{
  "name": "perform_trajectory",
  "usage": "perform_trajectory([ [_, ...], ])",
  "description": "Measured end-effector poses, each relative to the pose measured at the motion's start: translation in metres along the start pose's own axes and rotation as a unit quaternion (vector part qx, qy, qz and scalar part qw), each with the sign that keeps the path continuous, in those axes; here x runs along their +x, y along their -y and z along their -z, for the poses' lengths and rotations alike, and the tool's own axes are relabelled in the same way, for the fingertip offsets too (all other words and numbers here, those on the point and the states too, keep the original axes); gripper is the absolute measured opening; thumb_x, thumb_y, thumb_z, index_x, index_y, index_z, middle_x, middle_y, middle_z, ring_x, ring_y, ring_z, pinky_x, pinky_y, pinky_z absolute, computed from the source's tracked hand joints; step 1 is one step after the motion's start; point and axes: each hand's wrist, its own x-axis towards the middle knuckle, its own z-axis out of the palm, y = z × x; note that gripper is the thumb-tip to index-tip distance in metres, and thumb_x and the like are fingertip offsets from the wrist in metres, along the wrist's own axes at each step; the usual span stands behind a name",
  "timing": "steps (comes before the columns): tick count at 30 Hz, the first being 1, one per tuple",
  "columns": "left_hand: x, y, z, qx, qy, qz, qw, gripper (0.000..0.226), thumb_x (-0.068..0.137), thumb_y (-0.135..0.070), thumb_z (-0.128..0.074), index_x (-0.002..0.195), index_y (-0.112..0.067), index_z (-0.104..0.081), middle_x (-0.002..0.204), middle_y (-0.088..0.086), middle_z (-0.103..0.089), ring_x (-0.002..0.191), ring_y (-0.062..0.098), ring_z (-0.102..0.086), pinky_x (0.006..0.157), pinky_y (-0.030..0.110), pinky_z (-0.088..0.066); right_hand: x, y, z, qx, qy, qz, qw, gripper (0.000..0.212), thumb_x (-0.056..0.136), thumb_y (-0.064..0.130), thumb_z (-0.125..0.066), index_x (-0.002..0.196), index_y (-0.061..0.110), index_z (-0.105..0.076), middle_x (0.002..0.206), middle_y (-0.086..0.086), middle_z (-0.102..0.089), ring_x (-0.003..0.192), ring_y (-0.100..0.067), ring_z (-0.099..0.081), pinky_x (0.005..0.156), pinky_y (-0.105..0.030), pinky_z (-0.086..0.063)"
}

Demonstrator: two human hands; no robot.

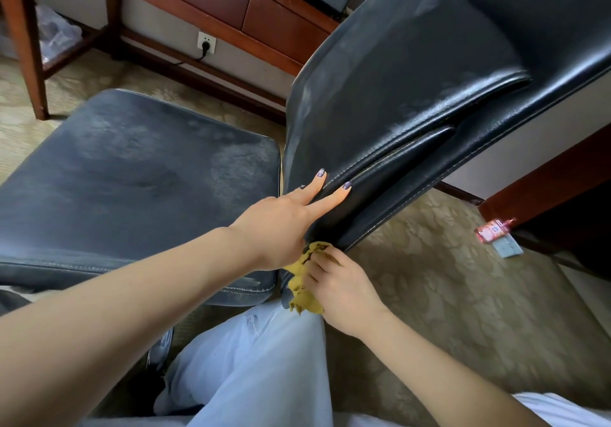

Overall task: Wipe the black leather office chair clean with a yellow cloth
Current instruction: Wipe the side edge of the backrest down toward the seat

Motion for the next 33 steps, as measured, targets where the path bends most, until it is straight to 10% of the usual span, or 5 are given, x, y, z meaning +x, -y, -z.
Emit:
perform_trajectory([
  [10,0.002,0.003,-0.004,-0.046,-0.003,-0.005,0.999,0.094,0.087,-0.002,-0.042,0.126,-0.054,0.025,0.158,-0.007,0.016,0.064,0.019,-0.055,0.049,0.025,-0.039,-0.028,-0.045,0.041,0.003,-0.154,-0.021,0.988,0.016,0.086,0.023,-0.063,0.096,0.014,-0.072,0.105,-0.005,-0.068,0.110,-0.023,-0.058,0.113,-0.033,-0.025],
  [33,0.003,0.009,-0.007,-0.091,0.020,0.009,0.996,0.103,0.081,-0.001,-0.044,0.126,-0.063,0.025,0.154,-0.020,0.023,0.057,0.013,-0.051,0.054,0.028,-0.045,-0.033,-0.127,0.134,-0.106,-0.378,-0.239,0.888,0.036,0.092,0.040,-0.054,0.097,0.009,-0.072,0.103,-0.011,-0.069,0.113,-0.028,-0.053,0.109,-0.044,-0.027],
])
